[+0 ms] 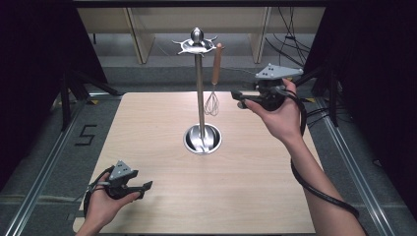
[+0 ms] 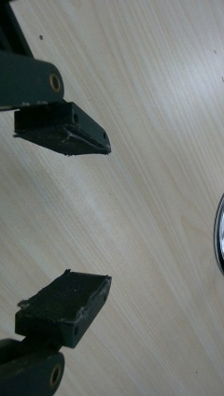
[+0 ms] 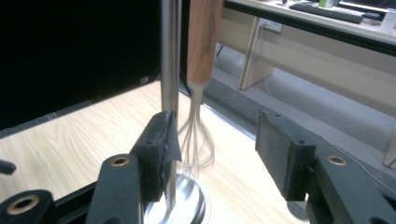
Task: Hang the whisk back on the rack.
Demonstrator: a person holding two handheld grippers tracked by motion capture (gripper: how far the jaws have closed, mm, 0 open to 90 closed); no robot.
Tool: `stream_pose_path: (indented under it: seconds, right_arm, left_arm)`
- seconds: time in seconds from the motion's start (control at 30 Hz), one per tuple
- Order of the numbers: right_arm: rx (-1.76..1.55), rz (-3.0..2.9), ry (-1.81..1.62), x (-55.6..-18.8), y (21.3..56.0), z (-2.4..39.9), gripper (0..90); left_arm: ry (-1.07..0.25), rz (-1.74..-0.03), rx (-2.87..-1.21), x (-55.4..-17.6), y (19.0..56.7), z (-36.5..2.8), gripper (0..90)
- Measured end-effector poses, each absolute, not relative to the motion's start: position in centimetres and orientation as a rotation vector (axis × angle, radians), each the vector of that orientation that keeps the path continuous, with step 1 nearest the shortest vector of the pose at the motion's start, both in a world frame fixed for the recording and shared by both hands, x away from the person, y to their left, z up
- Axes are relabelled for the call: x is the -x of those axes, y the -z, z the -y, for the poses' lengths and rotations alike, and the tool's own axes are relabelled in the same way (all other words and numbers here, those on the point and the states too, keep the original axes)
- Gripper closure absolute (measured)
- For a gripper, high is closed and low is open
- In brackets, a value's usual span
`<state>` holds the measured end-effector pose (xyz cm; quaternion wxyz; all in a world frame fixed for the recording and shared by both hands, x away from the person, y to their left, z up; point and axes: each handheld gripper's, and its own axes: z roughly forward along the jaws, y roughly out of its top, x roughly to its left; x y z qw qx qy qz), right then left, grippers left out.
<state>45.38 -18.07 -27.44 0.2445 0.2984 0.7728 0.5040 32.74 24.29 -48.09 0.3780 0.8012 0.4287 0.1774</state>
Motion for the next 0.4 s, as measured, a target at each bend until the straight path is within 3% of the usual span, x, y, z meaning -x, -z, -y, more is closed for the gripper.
stream_pose_path:
  seconds: [0.2,0.4]
  right_arm:
    - [-0.857,-2.153,-1.294,-43.6,31.4,19.8,45.7]
    - [-1.024,-2.277,-1.202,-41.0,39.7,22.0,46.0]
  left_arm:
    - [-0.449,-1.086,-2.064,-32.7,48.0,-24.4,29.7]
    - [-0.435,-1.11,-2.035,-32.8,48.2,-24.1,29.7]
